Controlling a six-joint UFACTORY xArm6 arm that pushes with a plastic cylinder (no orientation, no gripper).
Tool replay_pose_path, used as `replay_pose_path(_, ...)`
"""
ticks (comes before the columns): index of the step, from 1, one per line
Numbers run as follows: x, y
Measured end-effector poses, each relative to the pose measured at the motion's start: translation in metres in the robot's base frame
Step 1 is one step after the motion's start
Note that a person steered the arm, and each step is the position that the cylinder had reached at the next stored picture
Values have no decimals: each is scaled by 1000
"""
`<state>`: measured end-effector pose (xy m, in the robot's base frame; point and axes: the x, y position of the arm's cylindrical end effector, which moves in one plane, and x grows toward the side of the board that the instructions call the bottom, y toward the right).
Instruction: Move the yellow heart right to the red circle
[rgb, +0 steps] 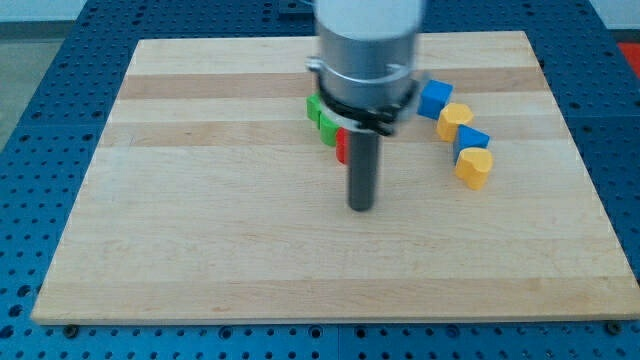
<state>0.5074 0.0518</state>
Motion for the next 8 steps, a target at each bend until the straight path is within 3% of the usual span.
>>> replay_pose_path(1,26,71)
replay_pose_path(2,19,125)
replay_pose_path(3,1,139)
replay_pose_path(8,-51,94)
